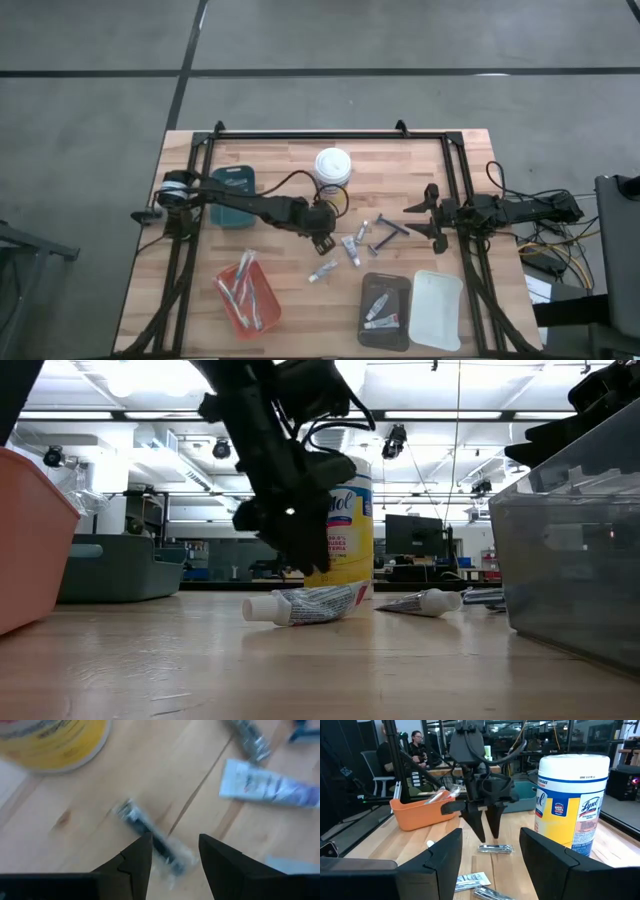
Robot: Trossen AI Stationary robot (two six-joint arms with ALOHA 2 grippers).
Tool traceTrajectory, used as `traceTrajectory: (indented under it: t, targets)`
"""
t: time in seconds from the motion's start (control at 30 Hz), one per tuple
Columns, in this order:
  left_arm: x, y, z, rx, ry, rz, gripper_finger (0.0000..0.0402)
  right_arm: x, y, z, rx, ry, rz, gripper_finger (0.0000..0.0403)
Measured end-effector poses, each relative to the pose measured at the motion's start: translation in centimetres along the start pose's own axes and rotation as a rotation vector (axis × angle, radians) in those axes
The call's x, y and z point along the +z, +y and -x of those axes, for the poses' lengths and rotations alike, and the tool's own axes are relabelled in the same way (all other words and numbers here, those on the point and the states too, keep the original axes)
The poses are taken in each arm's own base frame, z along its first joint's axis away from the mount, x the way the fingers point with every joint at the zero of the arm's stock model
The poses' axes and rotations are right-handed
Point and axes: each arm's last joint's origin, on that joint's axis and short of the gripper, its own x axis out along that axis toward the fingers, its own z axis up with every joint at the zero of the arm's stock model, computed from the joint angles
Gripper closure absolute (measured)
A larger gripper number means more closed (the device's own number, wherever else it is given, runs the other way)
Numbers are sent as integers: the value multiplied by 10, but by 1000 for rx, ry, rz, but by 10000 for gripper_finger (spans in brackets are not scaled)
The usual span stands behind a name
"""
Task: Pick & Place Travel size toiletries
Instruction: Put the silver nail cutter into the blue bin
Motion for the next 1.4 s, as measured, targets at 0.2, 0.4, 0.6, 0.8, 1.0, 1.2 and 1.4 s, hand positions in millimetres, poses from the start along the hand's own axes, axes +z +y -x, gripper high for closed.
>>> traceTrajectory:
  t: [0.2, 0.4, 0.6, 0.8, 1.0, 1.2, 1.4]
  targets:
    - [-8, 3, -11, 19, -93, 15, 234, 0, 0, 0, 0, 0, 0, 207]
    - [-19, 8, -16, 115, -162, 81, 234, 0, 0, 0, 0, 0, 0, 207]
    - [-35, 4, -23, 68, -199, 125, 234, 0, 0, 0, 0, 0, 0, 207]
    - [-54, 7, -28, 135, -235, 119, 235, 0, 0, 0, 0, 0, 0, 207]
    - [-66, 15, -30, 205, -199, 120, 235, 0, 0, 0, 0, 0, 0, 207]
    - [-66, 16, -29, 242, -197, 73, 240, 0, 0, 0, 0, 0, 0, 207]
    - [-66, 16, -29, 228, -184, 67, 298, 0, 0, 0, 0, 0, 0, 207]
